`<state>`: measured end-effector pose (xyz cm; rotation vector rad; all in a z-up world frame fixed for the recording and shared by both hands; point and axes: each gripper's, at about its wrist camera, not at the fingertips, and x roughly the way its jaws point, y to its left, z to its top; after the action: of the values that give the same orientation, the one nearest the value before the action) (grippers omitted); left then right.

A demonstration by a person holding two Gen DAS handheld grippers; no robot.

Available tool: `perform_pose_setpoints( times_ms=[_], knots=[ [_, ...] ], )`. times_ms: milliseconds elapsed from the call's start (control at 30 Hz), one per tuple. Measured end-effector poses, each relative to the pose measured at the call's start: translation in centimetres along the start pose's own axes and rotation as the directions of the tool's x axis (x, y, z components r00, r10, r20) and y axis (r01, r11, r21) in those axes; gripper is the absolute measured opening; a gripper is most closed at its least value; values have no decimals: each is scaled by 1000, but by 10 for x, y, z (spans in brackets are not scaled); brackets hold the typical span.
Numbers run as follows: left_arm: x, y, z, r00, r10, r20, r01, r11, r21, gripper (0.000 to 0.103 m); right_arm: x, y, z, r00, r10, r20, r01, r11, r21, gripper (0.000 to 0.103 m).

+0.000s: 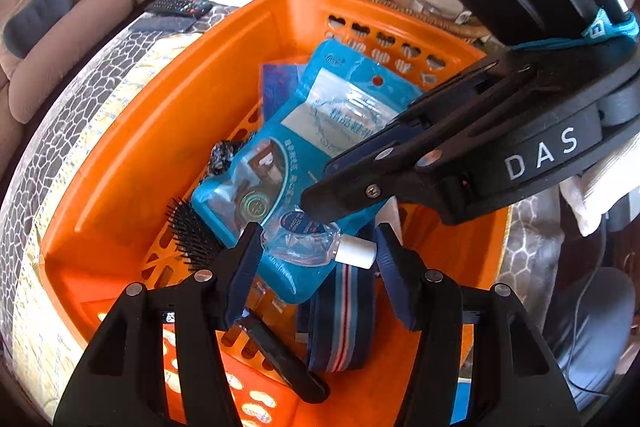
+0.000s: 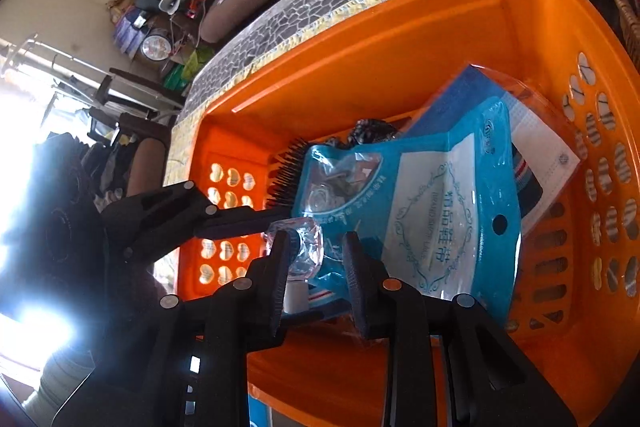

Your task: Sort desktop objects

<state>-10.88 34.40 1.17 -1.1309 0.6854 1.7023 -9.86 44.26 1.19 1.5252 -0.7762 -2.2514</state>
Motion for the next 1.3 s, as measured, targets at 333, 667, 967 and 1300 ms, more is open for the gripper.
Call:
perform_pose_setpoints(
  times_ms=[333,667,967,1300],
  knots=[
    [-34,14,-15,998,56,9,-56,996,-75,66,-8,21,-5,995,-103,5,103,992,-72,39],
    [-89,28,-47,993,106,60,-94,979,-181,77,-12,63,-17,976,-211,49,216,966,-142,81],
    [-141,37,-99,980,141,137,-92,945,-315,103,-14,94,-37,942,-320,103,334,920,-203,103],
    [-184,48,-187,961,234,148,-121,835,-537,103,-5,143,-71,928,-328,176,363,903,-231,103]
  ],
)
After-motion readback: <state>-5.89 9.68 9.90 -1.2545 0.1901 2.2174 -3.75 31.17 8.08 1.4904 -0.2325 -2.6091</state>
